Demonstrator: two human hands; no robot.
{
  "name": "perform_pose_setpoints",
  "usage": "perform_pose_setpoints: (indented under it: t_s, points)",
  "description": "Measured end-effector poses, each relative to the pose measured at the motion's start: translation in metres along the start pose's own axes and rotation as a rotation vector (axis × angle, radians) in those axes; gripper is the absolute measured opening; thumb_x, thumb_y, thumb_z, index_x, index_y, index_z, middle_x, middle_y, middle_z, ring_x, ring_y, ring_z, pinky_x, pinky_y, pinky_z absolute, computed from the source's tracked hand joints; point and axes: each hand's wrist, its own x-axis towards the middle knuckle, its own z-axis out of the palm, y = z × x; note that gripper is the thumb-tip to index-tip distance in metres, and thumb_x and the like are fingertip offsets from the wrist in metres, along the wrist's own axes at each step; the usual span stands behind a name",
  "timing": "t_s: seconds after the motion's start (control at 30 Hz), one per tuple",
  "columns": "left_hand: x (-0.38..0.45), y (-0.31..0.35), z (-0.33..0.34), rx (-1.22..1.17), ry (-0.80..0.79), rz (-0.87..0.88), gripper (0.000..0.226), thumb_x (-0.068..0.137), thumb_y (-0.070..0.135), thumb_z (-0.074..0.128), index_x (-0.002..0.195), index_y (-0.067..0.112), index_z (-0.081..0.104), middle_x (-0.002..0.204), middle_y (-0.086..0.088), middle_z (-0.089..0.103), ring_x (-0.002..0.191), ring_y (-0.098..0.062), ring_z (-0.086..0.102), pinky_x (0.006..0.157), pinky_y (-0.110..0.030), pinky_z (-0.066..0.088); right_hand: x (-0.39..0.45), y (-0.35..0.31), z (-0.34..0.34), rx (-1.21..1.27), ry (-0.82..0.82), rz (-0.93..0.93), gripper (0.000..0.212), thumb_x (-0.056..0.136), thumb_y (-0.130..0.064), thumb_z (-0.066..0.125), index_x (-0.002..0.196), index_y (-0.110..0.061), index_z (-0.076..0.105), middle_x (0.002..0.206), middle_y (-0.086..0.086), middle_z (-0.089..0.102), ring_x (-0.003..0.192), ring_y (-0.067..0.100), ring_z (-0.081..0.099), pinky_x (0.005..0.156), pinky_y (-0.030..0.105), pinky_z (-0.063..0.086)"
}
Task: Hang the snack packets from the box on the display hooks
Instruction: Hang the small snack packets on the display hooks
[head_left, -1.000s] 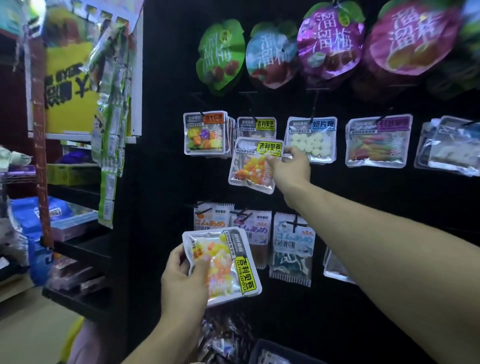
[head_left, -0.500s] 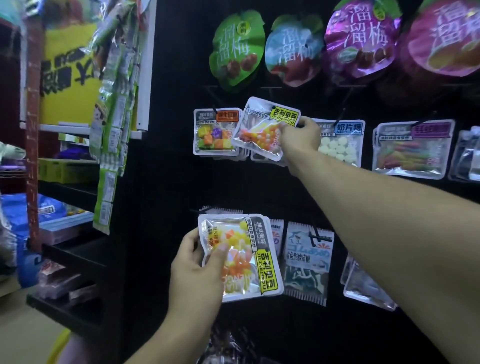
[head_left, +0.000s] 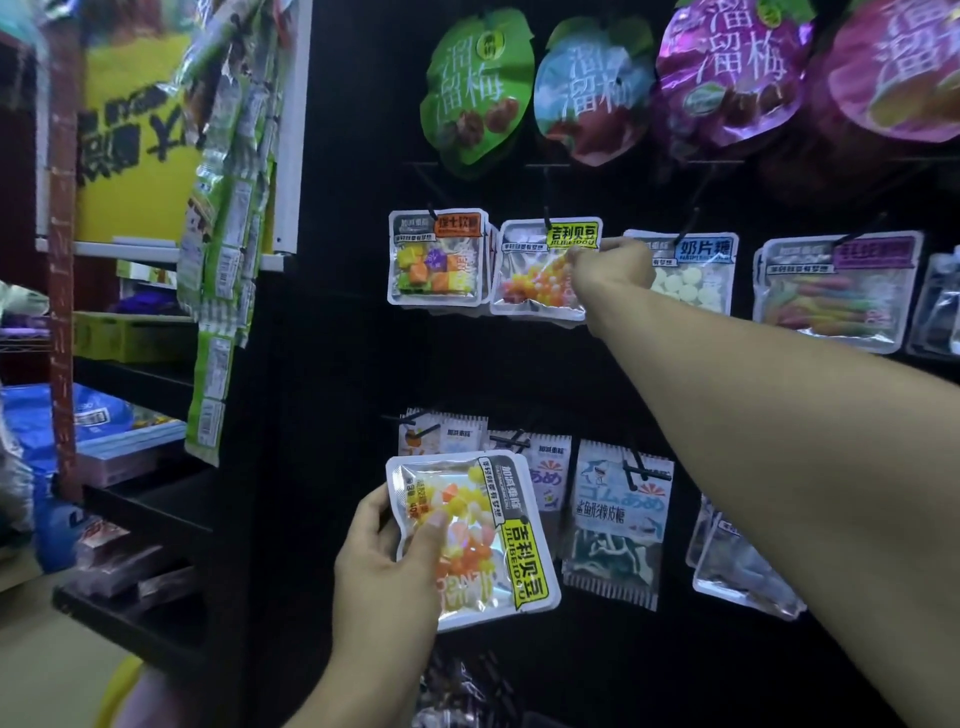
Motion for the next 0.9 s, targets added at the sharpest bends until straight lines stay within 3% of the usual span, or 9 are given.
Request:
perform_pose_setpoints:
  t_s: [0.17,0.23,0.3,0.37,0.53,0.63,0.77,0.83,0.9]
  points:
    - [-0.004,-0.002,-0.003,-0.001,-0.024,-0.009,0.025,0.100,0.008,0.067,0.116,0.028,0.066,0.098,0.000,0.083,0.090,-0.027,0.082,0.080,-0.049,0.064,0.007,0.006,0.000,-0.131,0.034,0.026,0.020,0.088,-0.030,0.084,0.089,-0.019,0.067,0.111,0.005,0.074,0.099,0.027,0.070,0.091,0.041,0.060]
    - [-0.006,-0.001,-0.005,0.003,-0.014,-0.016,0.026,0.100,0.008,0.067,0.115,0.029,0.066,0.098,0.000,0.083,0.088,-0.026,0.082,0.077,-0.045,0.064,0.006,0.010,0.000,-0.147,0.027,0.009,0.010,0.093,-0.017,0.079,0.099,-0.015,0.072,0.115,0.007,0.074,0.098,0.024,0.068,0.090,0.037,0.060]
    - [-0.006,0.000,-0.007,-0.001,0.006,-0.023,0.027,0.100,0.006,0.067,0.116,0.028,0.066,0.097,0.000,0.083,0.086,-0.025,0.082,0.072,-0.042,0.063,0.003,0.016,-0.005,-0.169,0.007,-0.030,0.023,0.097,-0.008,0.070,0.119,-0.015,0.071,0.122,0.005,0.072,0.102,0.023,0.066,0.091,0.036,0.059]
    - [-0.008,0.003,-0.005,-0.014,0.019,-0.029,0.028,0.100,0.005,0.067,0.117,0.027,0.067,0.099,-0.001,0.083,0.084,-0.024,0.082,0.068,-0.039,0.063,-0.006,0.020,-0.015,-0.231,-0.035,-0.105,0.028,0.099,-0.018,0.068,0.127,-0.020,0.066,0.117,0.000,0.070,0.101,0.023,0.066,0.089,0.036,0.058]
    - [-0.023,0.013,0.013,-0.020,-0.004,-0.005,0.027,0.099,0.010,0.070,0.122,0.026,0.067,0.103,0.003,0.083,0.090,-0.021,0.082,0.067,-0.034,0.062,-0.052,0.034,-0.045,-0.314,-0.247,-0.246,0.026,0.100,-0.034,0.067,0.124,-0.026,0.061,0.109,-0.008,0.065,0.092,0.018,0.066,0.084,0.038,0.057]
    - [-0.035,0.021,0.029,-0.051,-0.006,0.009,0.027,0.100,0.012,0.070,0.119,0.031,0.067,0.107,0.003,0.083,0.091,-0.019,0.082,0.072,-0.037,0.063,-0.086,0.045,-0.065,-0.210,-0.418,-0.148,0.022,0.099,-0.041,0.069,0.114,-0.028,0.062,0.109,-0.007,0.068,0.094,0.022,0.072,0.085,0.048,0.063]
    - [-0.047,0.035,0.049,-0.089,0.022,0.040,0.029,0.101,0.009,0.069,0.123,0.027,0.065,0.115,0.000,0.080,0.105,-0.025,0.078,0.094,-0.050,0.062,-0.142,0.057,-0.098,-0.051,-0.542,0.005,0.028,0.100,-0.050,0.066,0.106,-0.023,0.069,0.106,0.000,0.075,0.094,0.021,0.073,0.087,0.043,0.062]
    - [-0.050,0.044,0.058,-0.109,0.038,0.066,0.034,0.101,0.009,0.069,0.131,0.024,0.063,0.118,0.000,0.079,0.107,-0.025,0.077,0.096,-0.051,0.062,-0.171,0.059,-0.118,0.027,-0.568,0.085,0.034,0.097,-0.057,0.065,0.104,-0.024,0.072,0.105,0.000,0.078,0.098,0.021,0.075,0.090,0.040,0.061]
    - [-0.050,0.051,0.062,-0.113,0.084,0.101,0.034,0.101,0.009,0.070,0.129,0.026,0.062,0.119,0.002,0.078,0.106,-0.022,0.077,0.092,-0.047,0.064,-0.194,0.059,-0.135,0.100,-0.615,0.164,0.039,0.095,-0.057,0.067,0.108,-0.020,0.073,0.106,0.001,0.078,0.090,0.017,0.078,0.075,0.034,0.064]
